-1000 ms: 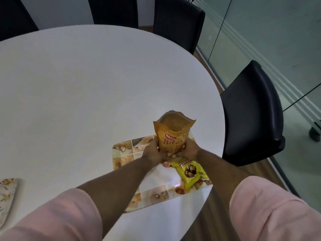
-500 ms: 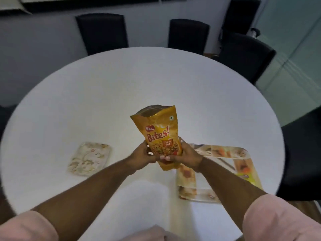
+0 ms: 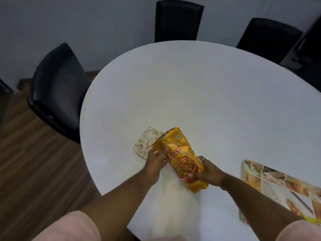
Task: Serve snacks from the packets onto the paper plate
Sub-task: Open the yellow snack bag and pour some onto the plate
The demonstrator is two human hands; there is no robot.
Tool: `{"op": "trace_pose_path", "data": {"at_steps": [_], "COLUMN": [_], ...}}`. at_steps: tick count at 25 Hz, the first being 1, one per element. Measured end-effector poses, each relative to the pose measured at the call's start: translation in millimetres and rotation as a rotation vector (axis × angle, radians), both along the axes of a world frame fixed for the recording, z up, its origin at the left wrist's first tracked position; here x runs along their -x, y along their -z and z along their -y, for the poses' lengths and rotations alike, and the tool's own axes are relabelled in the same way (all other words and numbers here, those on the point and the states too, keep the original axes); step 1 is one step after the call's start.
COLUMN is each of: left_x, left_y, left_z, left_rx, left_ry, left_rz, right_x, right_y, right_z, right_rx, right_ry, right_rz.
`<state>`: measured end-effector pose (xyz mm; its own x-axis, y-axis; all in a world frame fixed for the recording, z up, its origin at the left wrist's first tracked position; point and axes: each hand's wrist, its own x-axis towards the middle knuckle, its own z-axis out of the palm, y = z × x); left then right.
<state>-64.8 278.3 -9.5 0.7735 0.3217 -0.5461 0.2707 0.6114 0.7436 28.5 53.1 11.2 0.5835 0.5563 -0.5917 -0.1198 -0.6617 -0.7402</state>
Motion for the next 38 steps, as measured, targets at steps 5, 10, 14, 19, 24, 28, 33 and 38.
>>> {"op": "trace_pose_path", "data": {"at_steps": [5, 10, 14, 19, 24, 28, 33, 38], "left_x": [-13, -26, -33, -42, -55, -61, -73, -93], "left_y": [20, 39, 48, 46, 43, 40, 38, 30], "left_z": [-19, -20, -18, -13, -11, -8, -4, -5], "left_rx": [0.192, 0.276, 0.297, 0.311, 0.345, 0.344, 0.326, 0.297], "left_ry": [-0.069, -0.132, -0.203, -0.269, -0.307, -0.343, -0.327, -0.287], "left_rz": [-0.061, -0.109, -0.173, -0.224, -0.224, -0.225, -0.229, -0.224], "right_x": [-32, -59, -73, -88, -99, -106, -116, -128], "right_y": [-8, -25, -36, -39, -43, -46, -44, -44], "right_z": [-36, -62, -78, -88, -91, -92, -87, -78], "right_rx": [0.217, 0.372, 0.438, 0.453, 0.448, 0.414, 0.394, 0.368], "right_ry": [-0.123, -0.227, -0.282, -0.332, -0.35, -0.368, -0.339, -0.268], "right_rz": [0.056, 0.044, 0.071, 0.103, 0.149, 0.164, 0.169, 0.153]}}
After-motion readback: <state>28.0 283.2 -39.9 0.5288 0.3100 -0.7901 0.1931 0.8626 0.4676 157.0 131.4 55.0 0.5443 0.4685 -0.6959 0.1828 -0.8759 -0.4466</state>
